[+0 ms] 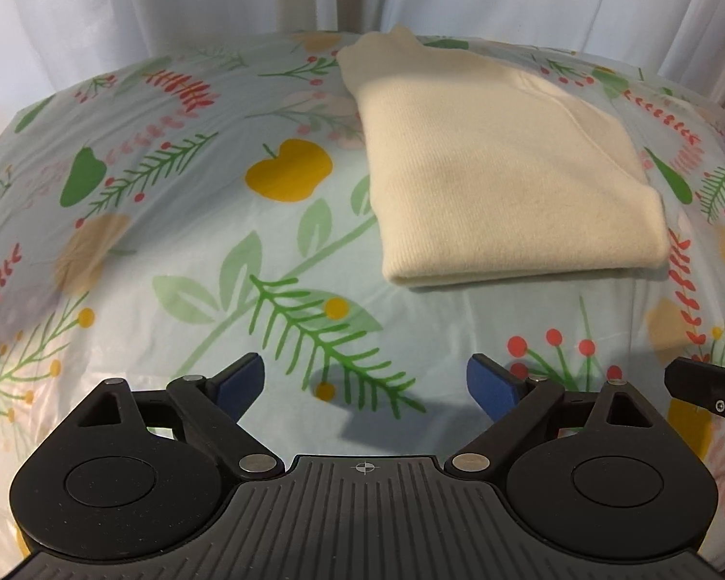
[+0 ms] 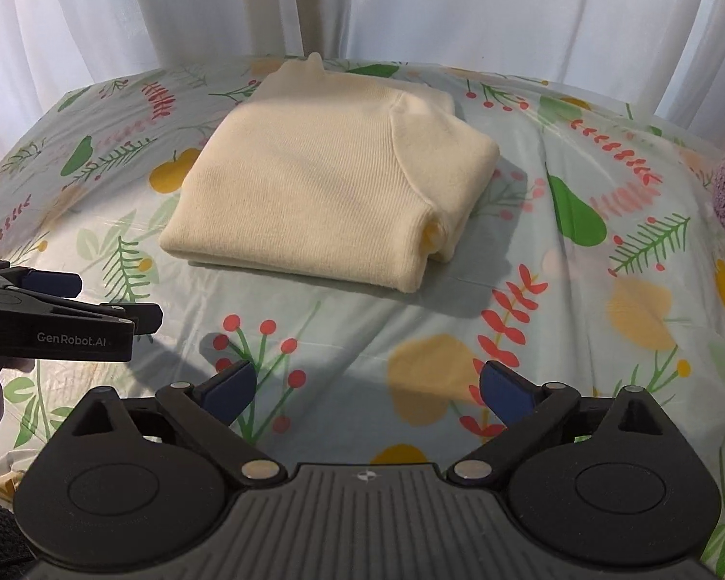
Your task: Fold small clothes
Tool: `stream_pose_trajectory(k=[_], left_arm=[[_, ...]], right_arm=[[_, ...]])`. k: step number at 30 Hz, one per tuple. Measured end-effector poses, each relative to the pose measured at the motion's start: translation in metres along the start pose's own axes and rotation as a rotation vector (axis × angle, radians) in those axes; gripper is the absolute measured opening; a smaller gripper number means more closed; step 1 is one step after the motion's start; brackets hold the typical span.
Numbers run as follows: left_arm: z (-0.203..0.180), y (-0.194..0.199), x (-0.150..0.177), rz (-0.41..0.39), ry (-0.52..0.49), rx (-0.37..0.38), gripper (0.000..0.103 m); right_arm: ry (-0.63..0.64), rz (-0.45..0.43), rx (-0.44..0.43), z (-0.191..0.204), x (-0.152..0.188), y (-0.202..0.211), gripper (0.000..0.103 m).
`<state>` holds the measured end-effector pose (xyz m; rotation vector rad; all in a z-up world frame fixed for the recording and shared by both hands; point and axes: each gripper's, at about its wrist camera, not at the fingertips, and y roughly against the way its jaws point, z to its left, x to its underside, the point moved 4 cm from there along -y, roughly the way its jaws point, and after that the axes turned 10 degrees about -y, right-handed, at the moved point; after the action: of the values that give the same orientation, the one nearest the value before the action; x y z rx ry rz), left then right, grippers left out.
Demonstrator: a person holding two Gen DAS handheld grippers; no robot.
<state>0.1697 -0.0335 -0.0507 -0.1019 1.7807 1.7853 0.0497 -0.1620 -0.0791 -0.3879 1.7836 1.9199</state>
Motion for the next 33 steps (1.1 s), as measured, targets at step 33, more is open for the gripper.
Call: stream_pose_trajectory(k=[33], left_arm=[[-0.010, 0.019, -0.020, 0.009, -0.003, 0.021, 0.101]], right_arm=[[-0.118, 0.082, 0.146, -0.001, -0.024, 0.002, 0.099]])
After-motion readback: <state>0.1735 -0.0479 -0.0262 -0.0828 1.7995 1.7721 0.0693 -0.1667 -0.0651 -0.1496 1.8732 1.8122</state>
